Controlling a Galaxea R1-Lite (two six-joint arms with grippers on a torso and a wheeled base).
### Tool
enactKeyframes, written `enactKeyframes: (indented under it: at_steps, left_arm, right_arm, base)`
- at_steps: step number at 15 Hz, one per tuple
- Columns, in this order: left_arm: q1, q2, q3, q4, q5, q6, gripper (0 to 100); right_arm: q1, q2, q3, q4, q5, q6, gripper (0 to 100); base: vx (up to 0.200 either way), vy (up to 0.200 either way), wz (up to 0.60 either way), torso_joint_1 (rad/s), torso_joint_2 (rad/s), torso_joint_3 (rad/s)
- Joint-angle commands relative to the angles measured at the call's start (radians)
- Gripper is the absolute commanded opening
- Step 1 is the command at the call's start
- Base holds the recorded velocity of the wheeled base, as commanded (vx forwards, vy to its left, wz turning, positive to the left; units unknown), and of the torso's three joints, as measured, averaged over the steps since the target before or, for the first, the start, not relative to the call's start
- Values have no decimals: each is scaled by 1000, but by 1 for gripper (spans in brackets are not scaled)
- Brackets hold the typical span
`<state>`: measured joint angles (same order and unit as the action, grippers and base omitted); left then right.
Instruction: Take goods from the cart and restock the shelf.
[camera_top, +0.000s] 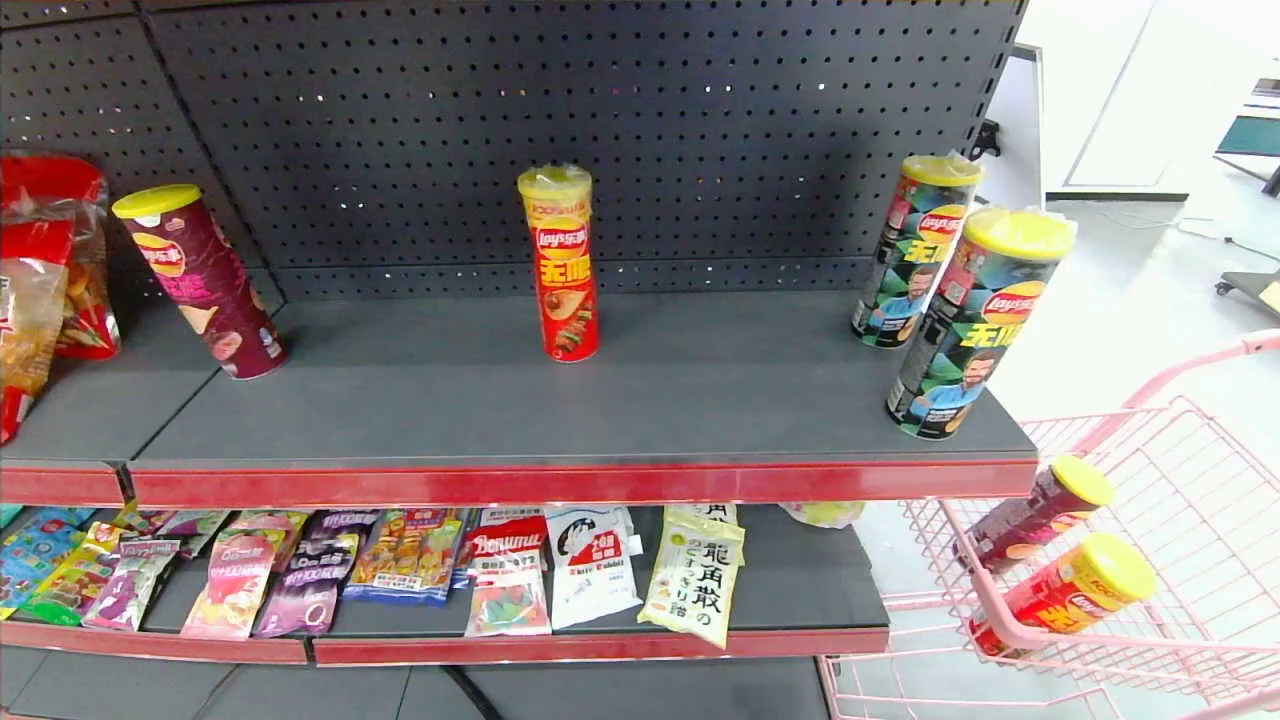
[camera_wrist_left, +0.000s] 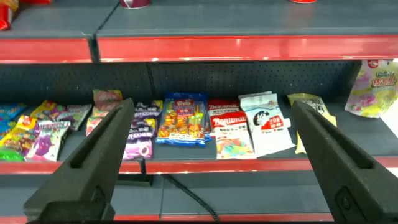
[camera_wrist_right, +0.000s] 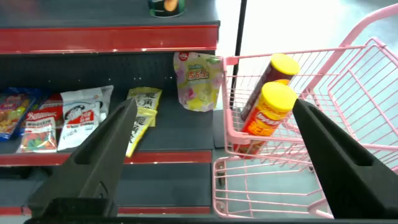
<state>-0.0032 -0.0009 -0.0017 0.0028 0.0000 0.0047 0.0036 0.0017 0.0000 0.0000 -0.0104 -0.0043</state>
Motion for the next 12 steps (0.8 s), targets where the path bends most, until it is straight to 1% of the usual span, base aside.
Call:
enactKeyframes:
  at_steps: [1, 6, 12]
  left_arm:
    - [0, 1, -1, -1, 0, 0, 100]
    - [2, 1, 0, -1, 0, 0, 100]
    - [2, 1, 0, 0, 0, 0, 100]
  right_arm:
    - [-1, 0, 0, 0, 0, 0, 100]
    - [-1, 0, 0, 0, -2, 1, 100]
    - [-1, 0, 0, 0, -5, 1, 100]
  base:
    - [0, -200, 0, 2, -2, -2]
    - [0, -200, 0, 1, 0, 3]
    - [0, 0, -600, 2, 5, 3]
